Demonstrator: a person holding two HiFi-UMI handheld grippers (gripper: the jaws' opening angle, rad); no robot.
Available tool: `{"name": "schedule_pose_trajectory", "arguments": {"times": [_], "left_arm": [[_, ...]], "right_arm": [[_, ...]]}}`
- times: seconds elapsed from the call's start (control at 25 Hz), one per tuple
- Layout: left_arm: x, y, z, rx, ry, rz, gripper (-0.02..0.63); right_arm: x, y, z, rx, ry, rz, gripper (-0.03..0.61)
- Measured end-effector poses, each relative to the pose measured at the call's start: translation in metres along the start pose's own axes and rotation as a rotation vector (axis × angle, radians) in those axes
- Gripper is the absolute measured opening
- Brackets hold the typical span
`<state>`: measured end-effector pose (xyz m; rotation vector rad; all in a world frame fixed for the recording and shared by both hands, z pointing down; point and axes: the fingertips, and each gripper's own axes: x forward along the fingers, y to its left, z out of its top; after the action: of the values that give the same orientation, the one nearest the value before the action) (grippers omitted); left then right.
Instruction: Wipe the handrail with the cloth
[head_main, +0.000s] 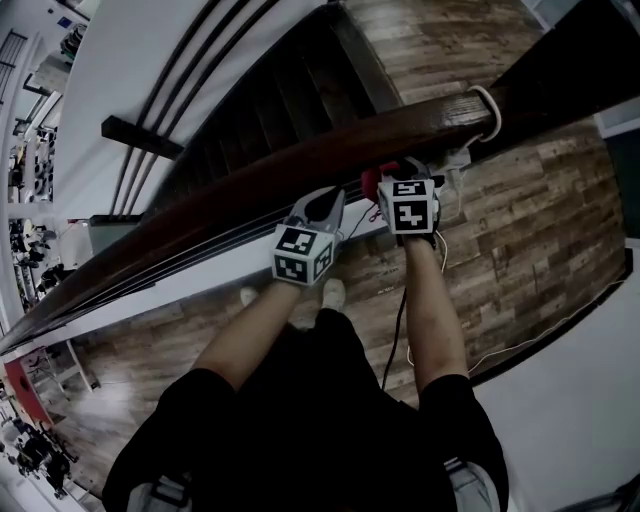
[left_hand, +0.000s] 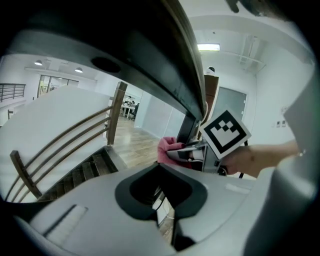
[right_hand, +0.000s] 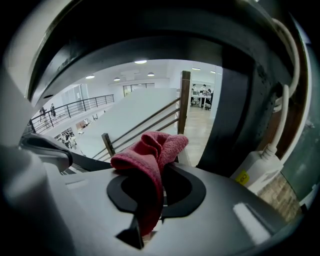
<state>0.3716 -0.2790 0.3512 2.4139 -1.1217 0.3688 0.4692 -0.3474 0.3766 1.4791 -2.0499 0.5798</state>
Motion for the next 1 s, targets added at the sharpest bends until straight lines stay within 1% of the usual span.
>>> {"name": "schedule_pose_trajectory", "arguments": {"times": [0.24,0.44,0.56,0.64,0.68,0.76,0.92,1.0], "left_arm": [[0.000,-0.009,-0.004,0.007,0.013,-0.024,-0.002],[-0.001,-0.011,-0.009,0.010,0.028,-0.027,-0.002],[-0.005,-0.012,-0.010,0.030,0.032,-0.033,-0.002],[-0.008,-0.011,-0.012,0.028,0.037,-0.030,0.000],[-0.009,-0.010,-0.013,0.025,0.040,-0.026,-0.002],[-0.011,-0.009,-0.017,0.026,0.046,-0.020,-0.002],[-0.020,-0.008,-0.021,0.027,0.045,-0.010,-0.001],[-0.028,-0.004,-0.023,0.019,0.043,0.003,-0.002]], "right_arm": [[-0.001,-0.020,-0.002,0.045,-0.014,-0.062,0.052],[-0.004,-0.033,-0.005,0.191,-0.052,-0.097,0.052],[-0.004,-0.034,-0.006,0.197,-0.069,-0.116,0.052],[-0.005,-0.037,-0.007,0.235,-0.082,-0.121,0.052],[-0.005,-0.040,-0.009,0.273,-0.089,-0.120,0.052],[-0.006,-0.048,-0.013,0.382,-0.107,-0.108,0.052],[-0.010,-0.062,-0.022,0.686,-0.161,-0.047,0.054],[-0.011,-0.066,-0.025,0.803,-0.191,-0.022,0.054]]}}
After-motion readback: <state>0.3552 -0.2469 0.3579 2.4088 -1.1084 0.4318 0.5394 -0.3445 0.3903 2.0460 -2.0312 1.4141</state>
